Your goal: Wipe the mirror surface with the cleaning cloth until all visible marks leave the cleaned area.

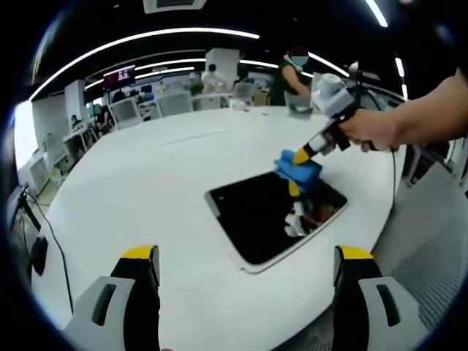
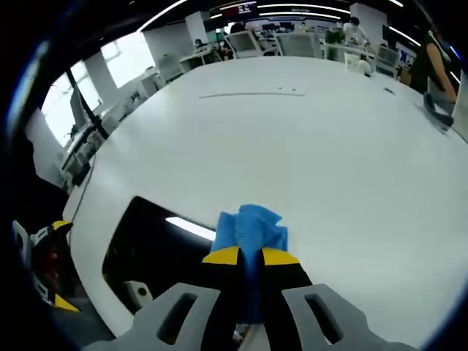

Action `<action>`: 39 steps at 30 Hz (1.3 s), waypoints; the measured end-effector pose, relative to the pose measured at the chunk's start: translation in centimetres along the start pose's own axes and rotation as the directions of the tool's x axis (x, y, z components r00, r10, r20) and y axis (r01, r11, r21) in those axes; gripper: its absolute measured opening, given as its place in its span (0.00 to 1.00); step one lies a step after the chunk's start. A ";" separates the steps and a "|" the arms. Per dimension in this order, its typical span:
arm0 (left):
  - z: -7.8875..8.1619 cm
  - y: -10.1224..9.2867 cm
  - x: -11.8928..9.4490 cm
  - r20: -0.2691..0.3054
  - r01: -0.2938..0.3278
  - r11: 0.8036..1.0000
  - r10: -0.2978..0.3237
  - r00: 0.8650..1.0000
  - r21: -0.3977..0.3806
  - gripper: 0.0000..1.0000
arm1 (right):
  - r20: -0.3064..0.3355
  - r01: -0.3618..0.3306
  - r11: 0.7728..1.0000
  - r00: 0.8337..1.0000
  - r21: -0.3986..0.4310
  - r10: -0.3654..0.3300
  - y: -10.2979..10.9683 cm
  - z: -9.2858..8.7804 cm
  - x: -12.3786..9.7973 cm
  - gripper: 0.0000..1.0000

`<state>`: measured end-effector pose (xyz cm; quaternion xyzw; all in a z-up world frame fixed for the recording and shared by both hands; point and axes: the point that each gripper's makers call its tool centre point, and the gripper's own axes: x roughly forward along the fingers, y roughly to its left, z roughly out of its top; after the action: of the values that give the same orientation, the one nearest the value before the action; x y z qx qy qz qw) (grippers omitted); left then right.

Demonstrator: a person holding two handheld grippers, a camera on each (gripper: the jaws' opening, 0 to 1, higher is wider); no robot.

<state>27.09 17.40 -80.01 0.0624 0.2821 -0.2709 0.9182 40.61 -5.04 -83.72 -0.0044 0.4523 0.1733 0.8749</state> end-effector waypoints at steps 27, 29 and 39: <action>0.4 0.5 -0.5 0.010 -0.034 0.999 0.034 0.999 -0.014 0.99 | 0.021 0.097 0.990 0.995 0.101 -0.099 -9.1 -2.1 -2.6 0.05; 1.6 0.9 -1.1 0.075 -0.045 0.996 0.051 0.996 -0.082 0.99 | 0.027 0.103 0.991 0.994 0.088 -0.105 -9.5 -2.0 -2.3 0.06; 1.6 0.9 -0.7 0.043 -0.107 0.991 0.111 0.993 -0.083 1.00 | 0.021 0.108 0.994 0.994 0.019 -0.109 -9.1 -3.1 -1.3 0.12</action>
<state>27.86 18.02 -78.36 0.0342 0.2670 -0.2101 0.9399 40.26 -14.44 -85.91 -0.0194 0.4434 0.1214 0.8879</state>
